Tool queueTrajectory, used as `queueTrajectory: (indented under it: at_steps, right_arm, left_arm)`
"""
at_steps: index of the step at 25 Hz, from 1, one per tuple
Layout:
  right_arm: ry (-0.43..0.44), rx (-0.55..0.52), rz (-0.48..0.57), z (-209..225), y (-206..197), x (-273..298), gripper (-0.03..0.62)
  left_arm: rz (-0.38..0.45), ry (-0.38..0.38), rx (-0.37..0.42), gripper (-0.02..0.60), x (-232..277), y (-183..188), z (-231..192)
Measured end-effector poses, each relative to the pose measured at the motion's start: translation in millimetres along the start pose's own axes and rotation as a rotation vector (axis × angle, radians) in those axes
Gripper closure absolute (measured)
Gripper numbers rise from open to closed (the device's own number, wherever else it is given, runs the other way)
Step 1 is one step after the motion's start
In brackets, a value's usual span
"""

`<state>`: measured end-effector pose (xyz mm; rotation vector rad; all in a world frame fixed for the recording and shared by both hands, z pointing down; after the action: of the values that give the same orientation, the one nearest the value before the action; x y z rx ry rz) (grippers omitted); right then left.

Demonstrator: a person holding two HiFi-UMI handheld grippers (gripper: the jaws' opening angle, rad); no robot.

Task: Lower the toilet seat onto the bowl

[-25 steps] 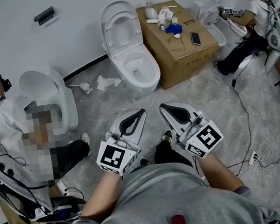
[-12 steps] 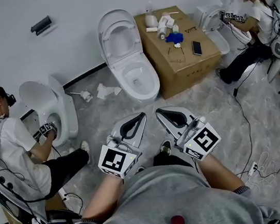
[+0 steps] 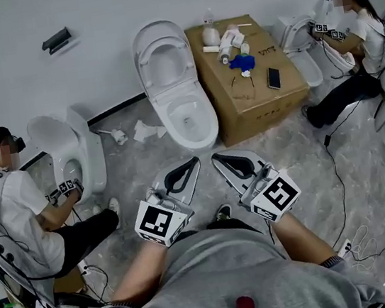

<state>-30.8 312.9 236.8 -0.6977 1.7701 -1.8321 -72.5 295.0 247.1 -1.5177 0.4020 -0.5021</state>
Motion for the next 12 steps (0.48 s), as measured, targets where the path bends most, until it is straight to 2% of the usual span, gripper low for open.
queueTrajectory:
  at_steps: [12]
  right_arm:
    - [0.007, 0.036, 0.008, 38, -6, -13, 0.582]
  left_arm:
    - [-0.027, 0.037, -0.001, 0.574, 31, -3, 2]
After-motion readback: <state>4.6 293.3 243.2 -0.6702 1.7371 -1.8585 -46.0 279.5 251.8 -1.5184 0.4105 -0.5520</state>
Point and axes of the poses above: the fingertips, and each gripper's own axes: x forward along the fingers, z to its right, y out of its top, the point moved 1 cm from there along -x, backward along the fingers, and after that the axes turned 8 degrees about y, right-handed, at the moved point
